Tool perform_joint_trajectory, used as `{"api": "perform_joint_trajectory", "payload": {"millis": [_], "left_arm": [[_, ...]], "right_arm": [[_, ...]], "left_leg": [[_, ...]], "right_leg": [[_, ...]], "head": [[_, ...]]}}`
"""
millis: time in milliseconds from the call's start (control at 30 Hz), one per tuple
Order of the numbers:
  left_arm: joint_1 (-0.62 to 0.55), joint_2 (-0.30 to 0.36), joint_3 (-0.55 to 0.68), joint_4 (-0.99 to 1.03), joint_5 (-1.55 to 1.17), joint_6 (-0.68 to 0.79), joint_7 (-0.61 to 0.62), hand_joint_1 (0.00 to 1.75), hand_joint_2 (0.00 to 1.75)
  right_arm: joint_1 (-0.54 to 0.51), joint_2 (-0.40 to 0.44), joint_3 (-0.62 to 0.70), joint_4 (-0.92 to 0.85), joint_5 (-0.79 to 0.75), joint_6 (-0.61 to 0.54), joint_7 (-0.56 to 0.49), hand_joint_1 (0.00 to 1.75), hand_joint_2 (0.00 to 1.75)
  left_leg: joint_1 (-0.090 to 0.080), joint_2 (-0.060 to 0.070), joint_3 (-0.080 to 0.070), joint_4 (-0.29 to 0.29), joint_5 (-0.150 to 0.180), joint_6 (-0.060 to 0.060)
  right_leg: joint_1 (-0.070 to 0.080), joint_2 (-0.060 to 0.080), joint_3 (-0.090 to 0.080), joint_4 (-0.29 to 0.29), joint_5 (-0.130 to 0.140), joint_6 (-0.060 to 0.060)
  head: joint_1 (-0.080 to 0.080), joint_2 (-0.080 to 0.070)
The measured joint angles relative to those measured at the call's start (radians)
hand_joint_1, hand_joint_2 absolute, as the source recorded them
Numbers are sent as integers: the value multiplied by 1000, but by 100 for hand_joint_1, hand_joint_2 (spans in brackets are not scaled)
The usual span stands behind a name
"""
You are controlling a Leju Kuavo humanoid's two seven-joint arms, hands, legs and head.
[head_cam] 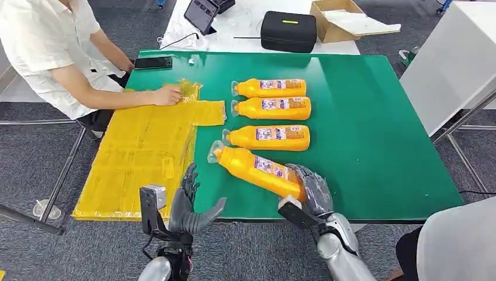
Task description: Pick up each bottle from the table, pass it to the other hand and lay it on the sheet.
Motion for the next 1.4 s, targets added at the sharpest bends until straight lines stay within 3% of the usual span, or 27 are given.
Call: {"api": "perform_joint_trajectory", "payload": {"millis": [100, 167, 400, 467, 633, 767, 967, 1400], "left_arm": [[0, 3, 2, 2, 44, -24, 18, 0, 175], [0, 5, 3, 7, 69, -42, 26, 0, 175], [-2, 7, 3, 11, 83, -15, -20, 0, 175], [-1, 9, 3, 4, 83, -9, -22, 0, 175], [0, 12, 3, -2, 116, -30, -20, 0, 175], [-9, 12, 2, -19, 177, -115, -26, 0, 175], [-15, 13, 4, -58, 278, -233, 6, 0, 175], [-15, 14, 17, -59, 313, -272, 13, 0, 175]], "right_arm": [[15, 13, 4, -41, -38, -13, -29, 145, 175], [19, 25, 11, -73, -70, -22, -47, 152, 175], [40, 90, 69, -132, -165, -62, -69, 140, 175], [45, 94, 76, -133, -174, -66, -71, 143, 175], [45, 100, 96, -130, -185, -34, -74, 143, 175], [12, 120, 145, -66, -187, 31, -76, 143, 175], [-36, 147, 183, 63, -185, 23, -117, 145, 175], [-65, 177, 218, 141, -181, 24, -132, 147, 175]], "left_leg": [[0, -1, -2, 0, 0, 0], [0, 0, -2, 0, 0, 0], [0, 0, -2, 0, 0, 0], [0, 0, -3, 0, 0, 0], [0, 0, -3, 0, 0, 0], [0, 0, -3, 0, 0, 0], [0, 0, -3, 0, 1, 0], [0, 0, -4, 0, 0, 0]], "right_leg": [[0, 0, 0, 0, 0, 0], [0, 0, -1, 0, 0, 0], [1, 0, -2, 0, 0, 0], [0, 0, -3, 0, 0, 0], [0, 0, -2, 0, 0, 0], [0, 0, -3, 0, 0, 0], [0, 0, -3, 0, 0, 0], [0, 0, -4, 0, 0, 0]], "head": [[0, 0], [0, 0], [0, 0], [0, 0], [0, 0], [0, 0], [0, 0], [0, 0]]}}
